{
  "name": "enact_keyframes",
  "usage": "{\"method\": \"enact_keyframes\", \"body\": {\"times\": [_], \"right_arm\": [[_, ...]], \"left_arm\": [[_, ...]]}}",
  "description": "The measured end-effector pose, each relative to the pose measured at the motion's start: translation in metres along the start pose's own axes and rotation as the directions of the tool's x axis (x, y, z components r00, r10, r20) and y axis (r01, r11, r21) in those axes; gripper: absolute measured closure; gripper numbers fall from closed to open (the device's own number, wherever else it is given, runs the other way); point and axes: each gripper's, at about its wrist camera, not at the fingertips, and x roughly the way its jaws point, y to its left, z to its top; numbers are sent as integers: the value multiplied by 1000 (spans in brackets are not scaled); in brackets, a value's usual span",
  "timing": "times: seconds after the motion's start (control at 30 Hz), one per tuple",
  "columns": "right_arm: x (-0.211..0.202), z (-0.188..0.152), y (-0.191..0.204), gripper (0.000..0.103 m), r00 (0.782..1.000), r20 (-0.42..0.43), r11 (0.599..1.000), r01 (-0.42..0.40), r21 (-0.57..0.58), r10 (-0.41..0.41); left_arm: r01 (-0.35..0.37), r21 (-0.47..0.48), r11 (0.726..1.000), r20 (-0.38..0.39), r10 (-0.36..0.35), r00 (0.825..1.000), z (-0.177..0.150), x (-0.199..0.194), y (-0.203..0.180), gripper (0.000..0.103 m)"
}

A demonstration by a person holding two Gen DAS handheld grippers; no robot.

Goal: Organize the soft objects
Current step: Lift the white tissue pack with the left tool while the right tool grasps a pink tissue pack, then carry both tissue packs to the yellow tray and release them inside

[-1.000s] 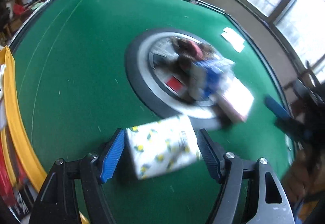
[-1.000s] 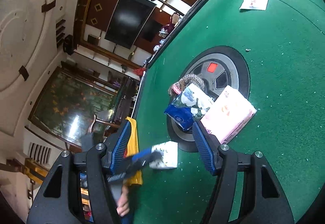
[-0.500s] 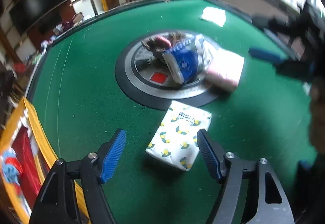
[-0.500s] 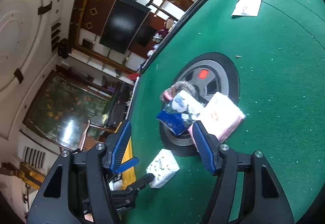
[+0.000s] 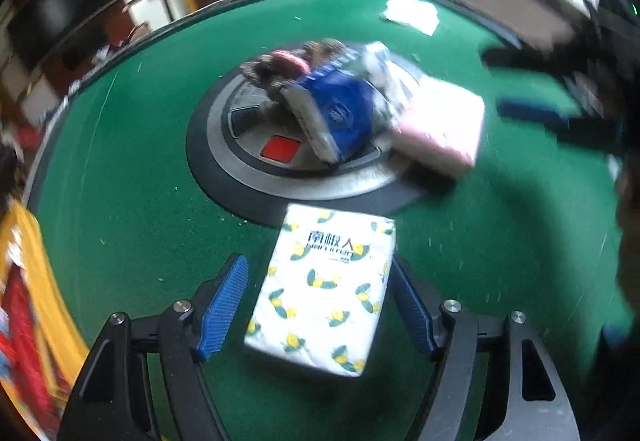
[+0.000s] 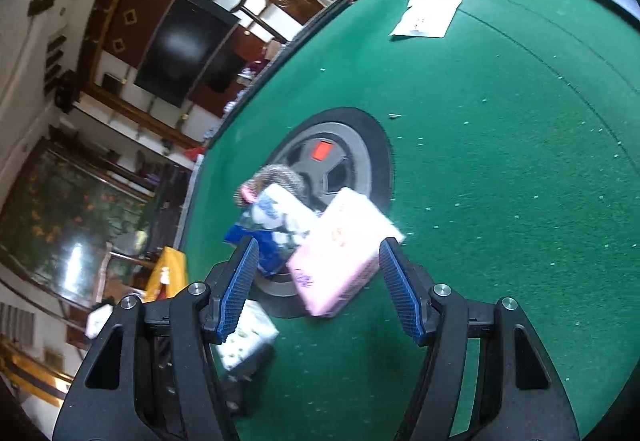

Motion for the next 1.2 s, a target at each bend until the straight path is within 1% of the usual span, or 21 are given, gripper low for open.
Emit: {"method": "enact_keyframes", "body": {"times": [0.03,0.07,0.23,0.33,0.4,0.43,0.47,0.5,0.53,0.57,0.6,0.63,0.67,0.73,0.8,0.83,0.9,0.97,1.03,1.1,1.2], "right_arm": [[1,-1,1,39,1000,0,1000,27,-12,-27],[2,-1,2,39,999,0,999,40,-19,-40],[14,-4,13,39,992,9,990,125,-64,-125],[24,-1,15,39,985,6,984,174,-24,-174],[28,-1,20,39,976,16,976,218,-21,-218],[31,-2,26,39,968,21,967,252,-37,-252],[37,-2,35,39,950,24,947,312,-73,-311],[41,-4,40,39,940,27,935,342,-96,-341],[50,-7,49,39,919,34,907,394,-152,-393],[55,-10,54,34,904,36,885,424,-195,-425],[64,-14,60,34,880,40,846,467,-259,-474],[67,-18,62,33,866,52,820,489,-298,-498],[66,-20,63,33,863,66,810,494,-317,-501],[57,-20,56,33,866,65,815,489,-312,-495],[48,-20,48,41,880,56,831,465,-306,-472],[40,-21,43,42,884,58,834,458,-308,-465],[32,-21,40,50,887,63,842,455,-291,-458],[22,-20,40,51,905,72,868,424,-258,-420],[17,-21,46,51,912,100,874,409,-263,-397],[12,-25,54,51,924,115,881,382,-279,-364],[5,-33,65,50,953,122,907,301,-294,-276]], "left_arm": [[14,-28,1000,10,-14,1000,0,0,3,47],[25,-51,998,7,-24,1000,-1,1,6,50],[16,-90,996,24,-14,1000,-4,0,12,50],[22,-101,995,29,-20,999,-2,0,13,50],[10,-88,996,30,-7,1000,-2,1,10,50],[6,-86,996,32,-4,999,-2,1,9,50],[7,-86,996,33,-5,999,-4,0,11,50],[10,-87,996,34,-7,999,-4,0,11,50],[14,-89,996,35,-10,999,-5,-1,12,50],[17,-91,996,37,-14,999,-5,-1,13,50],[21,-94,995,39,-17,999,-6,-1,14,50],[21,-93,995,40,-18,999,-6,-1,14,50],[19,-90,996,41,-16,999,-7,-2,14,50],[12,-86,996,44,-9,999,-8,-2,13,50],[6,-82,997,48,-2,999,-9,-1,12,50],[6,-86,996,51,-2,999,-9,-2,13,50],[16,-103,995,57,-11,998,-9,-3,16,50],[42,-131,991,66,-33,997,-10,-4,20,50],[64,-156,986,76,-53,996,-10,-6,26,50],[67,-169,983,93,-52,994,-10,-11,29,50],[73,-180,981,117,-53,992,-10,-18,33,50]]}}
